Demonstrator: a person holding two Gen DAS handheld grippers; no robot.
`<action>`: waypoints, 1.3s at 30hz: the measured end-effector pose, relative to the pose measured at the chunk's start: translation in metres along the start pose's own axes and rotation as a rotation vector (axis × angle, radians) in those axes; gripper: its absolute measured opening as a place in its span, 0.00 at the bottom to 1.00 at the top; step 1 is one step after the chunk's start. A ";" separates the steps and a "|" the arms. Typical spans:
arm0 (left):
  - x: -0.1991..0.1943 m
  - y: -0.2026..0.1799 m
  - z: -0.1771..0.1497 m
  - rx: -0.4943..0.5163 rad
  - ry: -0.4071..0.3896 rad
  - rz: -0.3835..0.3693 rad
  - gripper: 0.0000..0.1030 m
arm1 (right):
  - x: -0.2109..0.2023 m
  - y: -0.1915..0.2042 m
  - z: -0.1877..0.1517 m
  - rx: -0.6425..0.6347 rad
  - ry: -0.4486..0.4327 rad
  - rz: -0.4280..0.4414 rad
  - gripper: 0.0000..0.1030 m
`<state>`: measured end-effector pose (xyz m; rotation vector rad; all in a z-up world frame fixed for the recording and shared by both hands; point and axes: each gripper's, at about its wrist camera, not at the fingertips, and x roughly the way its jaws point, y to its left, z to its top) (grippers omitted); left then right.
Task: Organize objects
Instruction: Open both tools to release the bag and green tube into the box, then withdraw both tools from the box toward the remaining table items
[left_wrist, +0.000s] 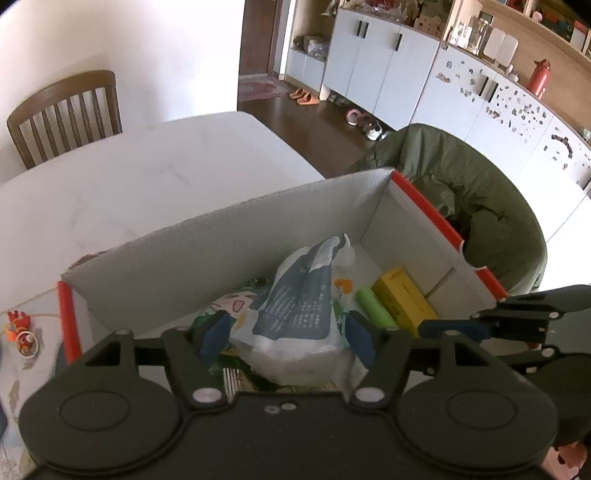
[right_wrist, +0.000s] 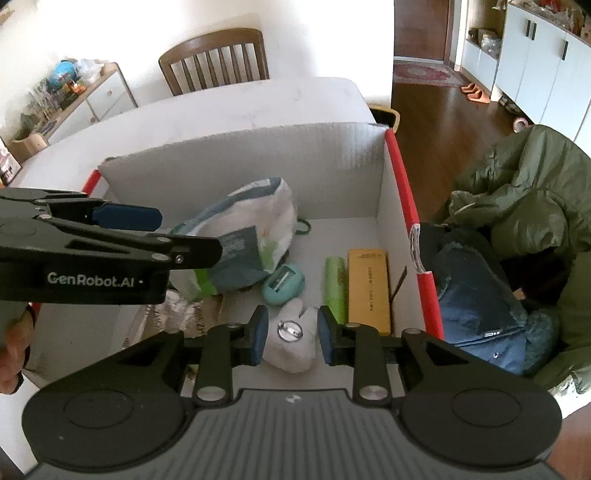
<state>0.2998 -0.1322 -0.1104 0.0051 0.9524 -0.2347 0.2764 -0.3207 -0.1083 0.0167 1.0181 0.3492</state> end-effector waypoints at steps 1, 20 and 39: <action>-0.004 0.000 -0.001 0.002 -0.007 0.000 0.66 | -0.003 0.002 0.001 0.001 -0.009 0.005 0.27; -0.084 0.018 -0.016 0.011 -0.132 -0.029 0.79 | -0.057 0.037 -0.003 0.032 -0.134 0.055 0.49; -0.148 0.077 -0.042 -0.013 -0.194 -0.015 0.99 | -0.081 0.110 0.003 0.048 -0.210 0.106 0.77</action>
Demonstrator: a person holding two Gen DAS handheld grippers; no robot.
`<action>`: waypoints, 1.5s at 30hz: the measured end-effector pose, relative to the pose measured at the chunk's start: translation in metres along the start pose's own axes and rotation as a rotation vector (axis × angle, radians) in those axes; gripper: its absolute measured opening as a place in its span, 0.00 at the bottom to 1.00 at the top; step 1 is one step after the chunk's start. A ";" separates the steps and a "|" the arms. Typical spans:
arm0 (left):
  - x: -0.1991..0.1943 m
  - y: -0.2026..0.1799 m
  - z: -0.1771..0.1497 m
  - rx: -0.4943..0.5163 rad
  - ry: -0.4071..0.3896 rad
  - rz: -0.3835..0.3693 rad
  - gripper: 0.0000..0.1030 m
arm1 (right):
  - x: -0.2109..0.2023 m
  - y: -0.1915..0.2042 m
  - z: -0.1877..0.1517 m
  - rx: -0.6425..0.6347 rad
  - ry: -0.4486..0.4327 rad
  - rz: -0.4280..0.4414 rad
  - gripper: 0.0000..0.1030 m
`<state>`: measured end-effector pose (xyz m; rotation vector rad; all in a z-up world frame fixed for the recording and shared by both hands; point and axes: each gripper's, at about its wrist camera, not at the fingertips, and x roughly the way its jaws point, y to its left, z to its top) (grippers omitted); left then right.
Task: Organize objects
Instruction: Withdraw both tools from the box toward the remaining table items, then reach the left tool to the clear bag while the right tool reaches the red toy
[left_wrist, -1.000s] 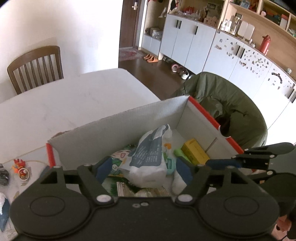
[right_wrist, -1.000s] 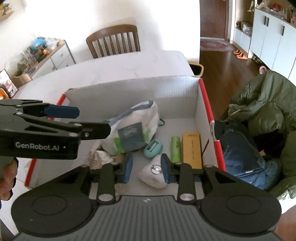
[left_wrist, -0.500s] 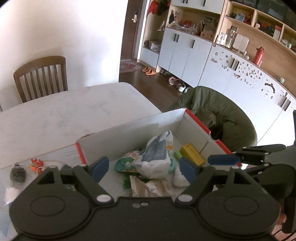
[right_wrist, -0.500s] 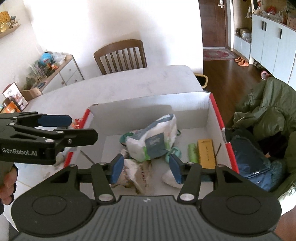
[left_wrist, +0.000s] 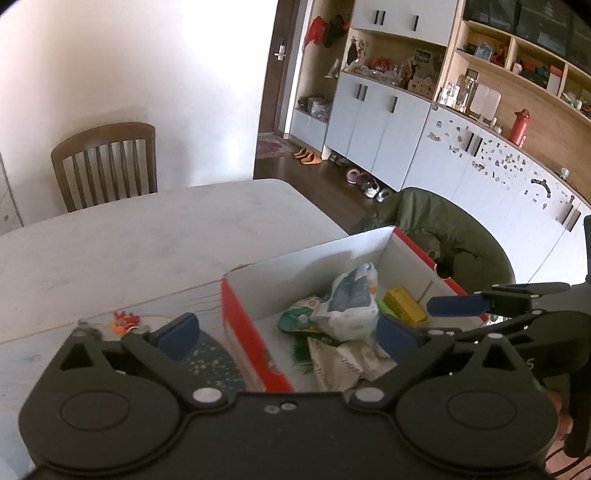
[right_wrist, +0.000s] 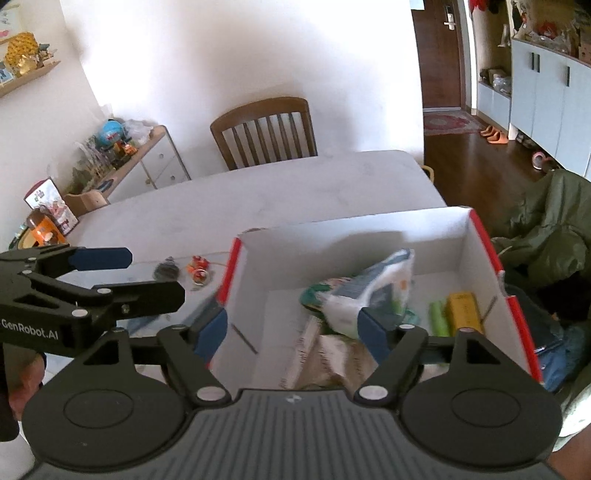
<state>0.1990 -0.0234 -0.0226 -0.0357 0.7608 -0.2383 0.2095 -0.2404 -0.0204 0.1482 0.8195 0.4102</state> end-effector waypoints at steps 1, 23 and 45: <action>-0.002 0.004 -0.001 -0.003 -0.001 0.000 0.99 | 0.001 0.006 0.000 -0.003 -0.002 0.003 0.77; -0.048 0.128 -0.029 -0.111 -0.018 0.125 1.00 | 0.042 0.110 0.005 -0.062 -0.007 0.022 0.80; 0.003 0.218 -0.067 -0.169 0.039 0.158 1.00 | 0.157 0.164 0.042 -0.147 0.068 -0.088 0.85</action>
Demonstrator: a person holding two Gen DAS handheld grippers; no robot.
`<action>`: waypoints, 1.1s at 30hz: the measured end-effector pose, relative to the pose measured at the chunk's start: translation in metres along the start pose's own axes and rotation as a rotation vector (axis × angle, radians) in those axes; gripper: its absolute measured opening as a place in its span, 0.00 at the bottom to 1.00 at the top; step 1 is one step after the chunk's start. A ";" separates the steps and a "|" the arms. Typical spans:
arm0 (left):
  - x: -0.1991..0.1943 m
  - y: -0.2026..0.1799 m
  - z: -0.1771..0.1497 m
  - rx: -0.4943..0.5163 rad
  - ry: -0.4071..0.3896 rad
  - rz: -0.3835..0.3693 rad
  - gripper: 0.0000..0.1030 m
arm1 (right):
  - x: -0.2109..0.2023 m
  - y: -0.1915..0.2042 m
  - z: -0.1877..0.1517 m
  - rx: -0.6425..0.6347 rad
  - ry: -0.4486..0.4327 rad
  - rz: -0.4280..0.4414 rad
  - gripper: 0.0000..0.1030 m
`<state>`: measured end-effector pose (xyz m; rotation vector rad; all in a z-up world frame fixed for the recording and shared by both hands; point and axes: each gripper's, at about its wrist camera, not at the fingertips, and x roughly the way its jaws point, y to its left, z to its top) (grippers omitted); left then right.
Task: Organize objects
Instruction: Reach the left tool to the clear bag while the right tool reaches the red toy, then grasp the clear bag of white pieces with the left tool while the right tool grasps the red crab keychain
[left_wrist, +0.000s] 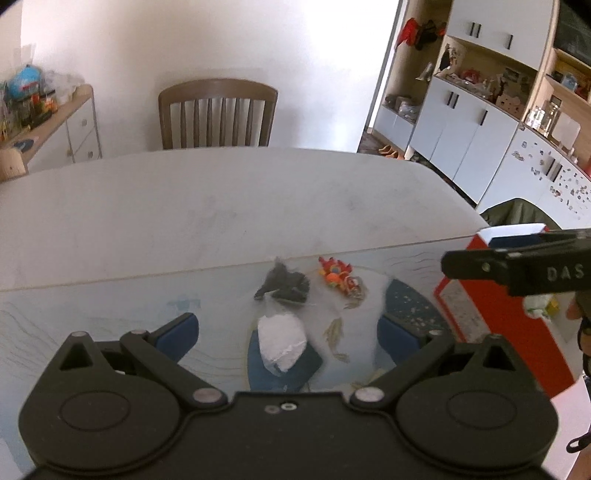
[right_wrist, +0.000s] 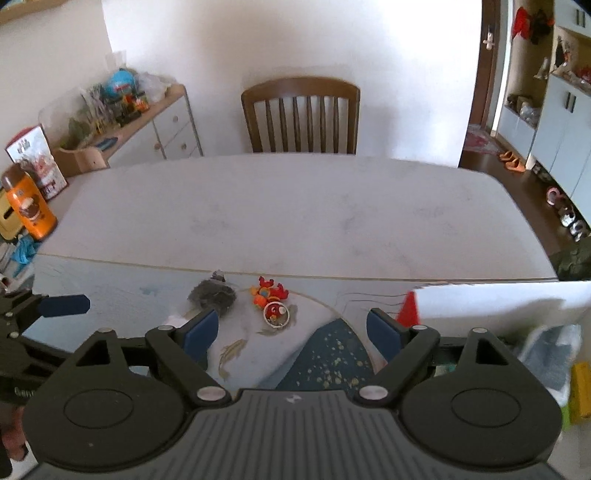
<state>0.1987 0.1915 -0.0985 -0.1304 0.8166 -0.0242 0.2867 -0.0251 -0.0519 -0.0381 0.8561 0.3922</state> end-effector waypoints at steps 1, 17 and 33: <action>0.005 0.002 -0.001 -0.006 0.004 -0.007 1.00 | 0.006 0.001 0.002 -0.003 0.008 0.003 0.85; 0.064 0.016 -0.016 -0.017 0.075 -0.005 0.99 | 0.122 0.004 0.014 -0.066 0.180 -0.003 0.85; 0.080 0.018 -0.023 -0.025 0.072 0.019 0.88 | 0.154 0.002 0.018 -0.099 0.219 0.033 0.72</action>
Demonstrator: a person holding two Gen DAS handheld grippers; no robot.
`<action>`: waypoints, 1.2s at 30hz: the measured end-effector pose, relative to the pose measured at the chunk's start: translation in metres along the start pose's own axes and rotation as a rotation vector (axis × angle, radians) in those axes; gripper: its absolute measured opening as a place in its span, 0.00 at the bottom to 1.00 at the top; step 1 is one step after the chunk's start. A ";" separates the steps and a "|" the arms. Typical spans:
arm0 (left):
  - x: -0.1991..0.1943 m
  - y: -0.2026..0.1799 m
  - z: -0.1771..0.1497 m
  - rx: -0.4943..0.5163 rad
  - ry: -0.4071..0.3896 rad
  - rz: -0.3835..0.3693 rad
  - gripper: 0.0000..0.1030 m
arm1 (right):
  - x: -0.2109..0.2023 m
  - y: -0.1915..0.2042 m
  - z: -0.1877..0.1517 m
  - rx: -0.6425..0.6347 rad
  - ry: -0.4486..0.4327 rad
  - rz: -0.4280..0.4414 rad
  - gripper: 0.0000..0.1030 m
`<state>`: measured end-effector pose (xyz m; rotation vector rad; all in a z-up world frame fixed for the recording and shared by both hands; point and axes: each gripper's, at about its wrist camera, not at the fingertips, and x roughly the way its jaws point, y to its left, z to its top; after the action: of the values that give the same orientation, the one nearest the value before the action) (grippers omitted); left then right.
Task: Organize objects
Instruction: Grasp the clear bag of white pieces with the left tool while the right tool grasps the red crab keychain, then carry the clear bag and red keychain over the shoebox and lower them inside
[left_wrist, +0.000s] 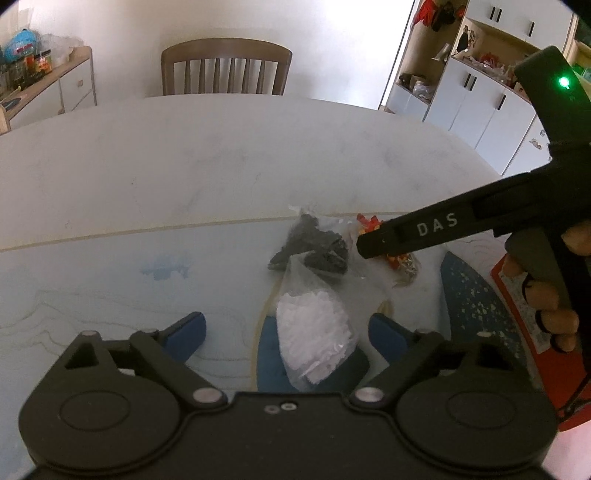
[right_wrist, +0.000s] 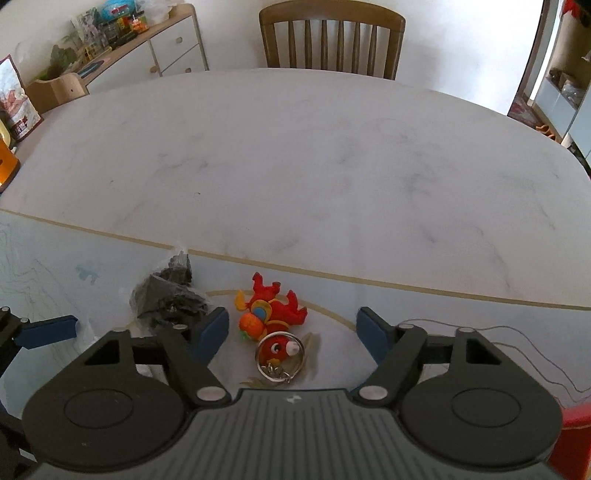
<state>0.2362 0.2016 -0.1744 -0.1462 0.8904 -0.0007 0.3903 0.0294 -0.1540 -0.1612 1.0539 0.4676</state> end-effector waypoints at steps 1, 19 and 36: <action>0.000 -0.001 0.000 0.008 -0.003 0.008 0.86 | 0.000 0.000 0.000 -0.003 -0.003 -0.003 0.70; -0.004 -0.009 0.000 0.067 -0.001 -0.009 0.36 | -0.008 0.011 -0.003 -0.020 -0.012 -0.011 0.38; -0.040 -0.018 0.011 0.032 0.014 -0.036 0.33 | -0.074 0.012 -0.028 0.051 -0.068 0.038 0.38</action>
<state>0.2203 0.1876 -0.1341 -0.1322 0.9012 -0.0497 0.3329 0.0085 -0.1025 -0.0795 1.0028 0.4773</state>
